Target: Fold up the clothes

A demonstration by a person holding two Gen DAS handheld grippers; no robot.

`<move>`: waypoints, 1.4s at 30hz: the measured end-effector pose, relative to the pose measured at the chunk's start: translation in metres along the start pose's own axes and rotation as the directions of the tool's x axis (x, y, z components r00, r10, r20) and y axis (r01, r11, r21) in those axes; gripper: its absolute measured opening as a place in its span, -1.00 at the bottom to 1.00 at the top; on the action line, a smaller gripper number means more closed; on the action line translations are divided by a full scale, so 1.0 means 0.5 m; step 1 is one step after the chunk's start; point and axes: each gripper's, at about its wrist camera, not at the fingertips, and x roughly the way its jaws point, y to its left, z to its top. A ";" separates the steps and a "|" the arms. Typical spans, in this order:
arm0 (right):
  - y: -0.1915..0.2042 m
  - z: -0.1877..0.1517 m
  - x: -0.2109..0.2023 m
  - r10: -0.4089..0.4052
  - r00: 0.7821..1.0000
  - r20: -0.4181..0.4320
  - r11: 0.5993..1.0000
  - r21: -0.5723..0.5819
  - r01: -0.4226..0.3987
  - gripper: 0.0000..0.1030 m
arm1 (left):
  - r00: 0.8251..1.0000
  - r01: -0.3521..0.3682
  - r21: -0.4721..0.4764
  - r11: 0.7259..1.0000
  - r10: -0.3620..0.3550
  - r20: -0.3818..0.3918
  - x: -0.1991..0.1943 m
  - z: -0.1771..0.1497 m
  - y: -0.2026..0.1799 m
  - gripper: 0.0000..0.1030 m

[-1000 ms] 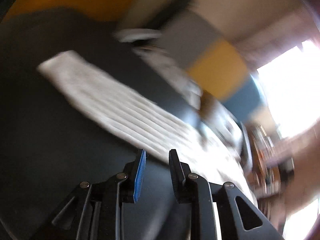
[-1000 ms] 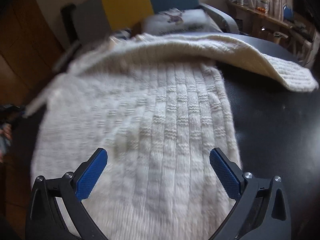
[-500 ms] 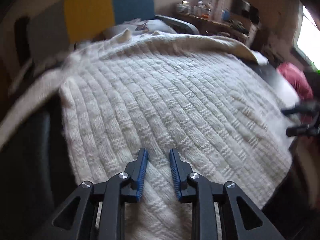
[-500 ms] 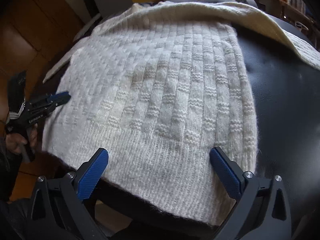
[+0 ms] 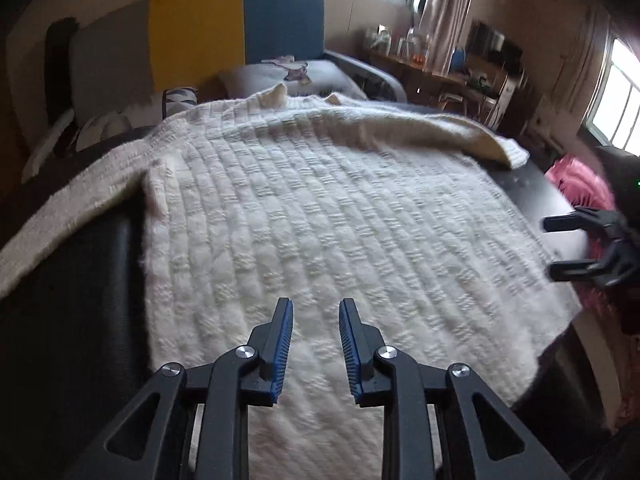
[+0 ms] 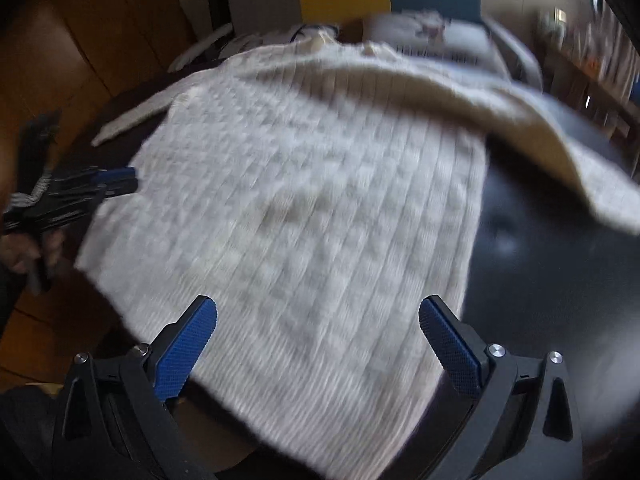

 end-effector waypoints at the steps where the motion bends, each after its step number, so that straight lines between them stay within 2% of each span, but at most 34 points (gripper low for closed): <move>1: 0.009 0.003 0.015 -0.003 1.000 -0.012 1.000 -0.009 0.003 1.00 | 1.000 0.001 -0.013 1.000 -0.001 -0.007 0.002 -0.007 -0.002 -0.53; 2: 0.017 0.001 0.032 -0.007 0.999 -0.031 1.000 -0.017 0.007 1.00 | 1.000 -0.010 -0.022 1.000 0.010 -0.028 0.010 -0.020 -0.001 -0.53; 4: 0.021 -0.019 0.059 -0.046 0.996 -0.074 0.999 -0.033 0.043 1.00 | 0.999 -0.031 -0.021 0.999 0.031 -0.023 0.017 -0.045 0.004 -0.53; 5: 0.022 -0.031 0.069 -0.066 0.995 -0.077 0.997 -0.043 0.063 1.00 | 1.000 -0.024 -0.036 0.999 0.024 -0.018 0.012 -0.052 0.009 -0.53; 8: 0.012 -0.042 0.067 -0.059 0.996 -0.071 0.998 -0.015 0.058 1.00 | 1.000 0.009 -0.103 0.995 -0.010 -0.012 0.001 -0.051 0.024 -0.53; 10: 0.013 -0.040 0.066 -0.066 0.995 -0.075 0.998 -0.016 0.065 1.00 | 1.000 -0.004 -0.109 0.994 0.003 -0.004 -0.008 -0.043 0.023 -0.53; 12: 0.014 -0.033 0.061 -0.081 0.994 -0.068 0.997 -0.022 0.079 1.00 | 0.999 -0.033 -0.093 0.995 0.035 0.028 -0.018 -0.034 0.017 -0.53; 17: 0.015 0.000 0.041 -0.113 0.994 -0.008 0.993 -0.024 0.113 1.00 | 0.993 -0.007 -0.097 0.995 0.018 0.115 -0.040 0.016 0.005 -0.53; 22: 0.003 0.043 0.058 -0.143 0.990 0.009 0.990 -0.002 0.143 1.00 | 0.996 -0.064 -0.079 0.995 0.069 0.059 0.000 0.023 0.003 -0.53; 26: -0.005 0.019 0.108 -0.143 0.987 -0.076 0.989 0.032 0.145 1.00 | 0.991 -0.131 -0.090 0.987 0.130 -0.015 0.046 -0.009 0.020 -0.53; 28: -0.008 0.005 0.104 -0.127 0.991 -0.032 0.991 0.044 0.129 1.00 | 0.991 -0.132 -0.094 0.987 0.132 -0.012 0.047 -0.013 0.021 -0.53; 30: -0.012 -0.003 0.105 -0.115 0.993 -0.024 0.992 0.041 0.116 1.00 | 0.993 -0.116 -0.114 0.987 0.115 -0.015 0.047 -0.010 0.025 -0.52; 33: -0.016 0.004 0.107 -0.099 0.994 -0.052 0.995 0.023 0.100 1.00 | 0.997 -0.079 -0.138 0.987 0.080 0.002 0.036 0.013 0.034 -0.52; 37: -0.037 0.036 0.091 -0.109 0.993 -0.043 0.994 -0.001 0.109 1.00 | 0.995 -0.073 -0.101 0.992 0.079 0.057 0.024 0.064 0.032 -0.52; 42: -0.108 0.063 0.077 -0.103 0.995 0.005 0.989 0.103 0.102 1.00 | 0.994 -0.070 -0.083 0.994 0.077 0.074 0.056 0.132 0.035 -0.52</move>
